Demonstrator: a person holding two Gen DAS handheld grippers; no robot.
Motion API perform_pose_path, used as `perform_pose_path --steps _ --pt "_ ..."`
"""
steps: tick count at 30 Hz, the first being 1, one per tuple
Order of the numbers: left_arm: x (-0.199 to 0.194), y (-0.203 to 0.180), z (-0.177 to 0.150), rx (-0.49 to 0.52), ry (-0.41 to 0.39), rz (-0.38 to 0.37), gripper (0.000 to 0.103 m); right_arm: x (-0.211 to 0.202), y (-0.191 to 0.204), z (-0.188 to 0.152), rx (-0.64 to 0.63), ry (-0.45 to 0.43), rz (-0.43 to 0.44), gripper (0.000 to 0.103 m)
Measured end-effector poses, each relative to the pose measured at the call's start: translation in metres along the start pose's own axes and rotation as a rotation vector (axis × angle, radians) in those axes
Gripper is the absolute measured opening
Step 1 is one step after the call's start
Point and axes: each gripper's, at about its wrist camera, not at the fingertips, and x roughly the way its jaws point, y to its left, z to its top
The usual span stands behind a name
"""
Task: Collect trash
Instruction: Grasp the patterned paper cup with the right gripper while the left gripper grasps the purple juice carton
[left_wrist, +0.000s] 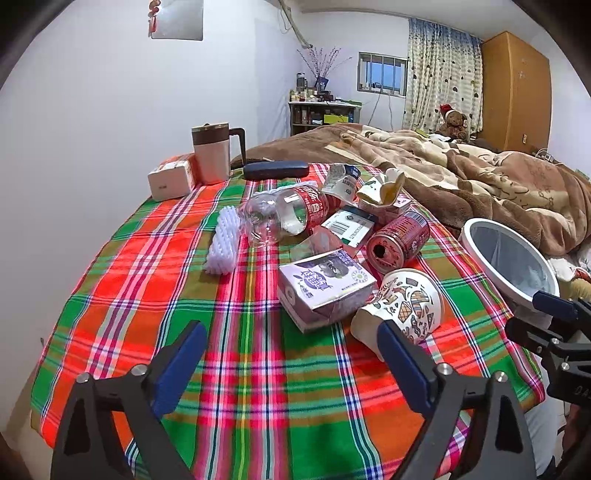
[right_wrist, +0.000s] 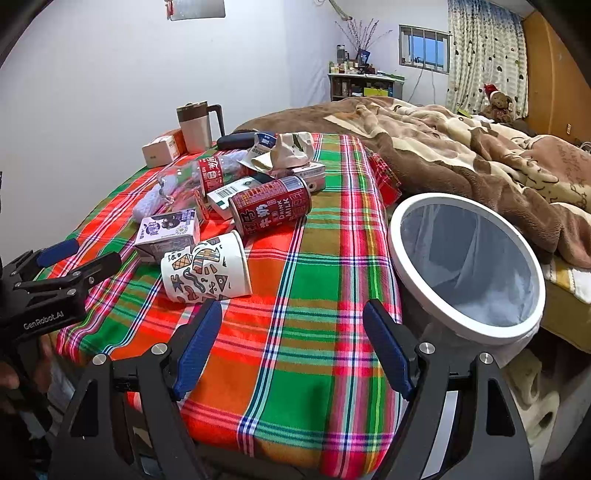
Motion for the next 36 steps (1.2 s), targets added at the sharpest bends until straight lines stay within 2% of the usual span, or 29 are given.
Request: perform_pose_path --steps 10,14,19,22,36 --pt "0.014 0.015 0.007 -0.01 0.012 0.018 0.089 0.02 0.005 0.007 -0.017 0.025 0.032 0.08" --pt "0.019 0.024 0.01 -0.014 0.021 0.012 0.081 0.029 0.009 0.01 -0.031 0.038 0.052 0.08" --pt "0.022 0.035 0.012 -0.026 0.018 0.01 0.078 0.044 0.018 0.016 -0.061 0.057 0.087 0.08" --pt "0.023 0.04 0.013 -0.028 0.017 0.001 0.075 0.053 0.025 0.02 -0.078 0.068 0.119 0.08" --pt "0.024 0.052 0.017 -0.047 0.008 -0.036 0.075 0.081 0.034 0.034 -0.107 0.145 0.285 0.08"
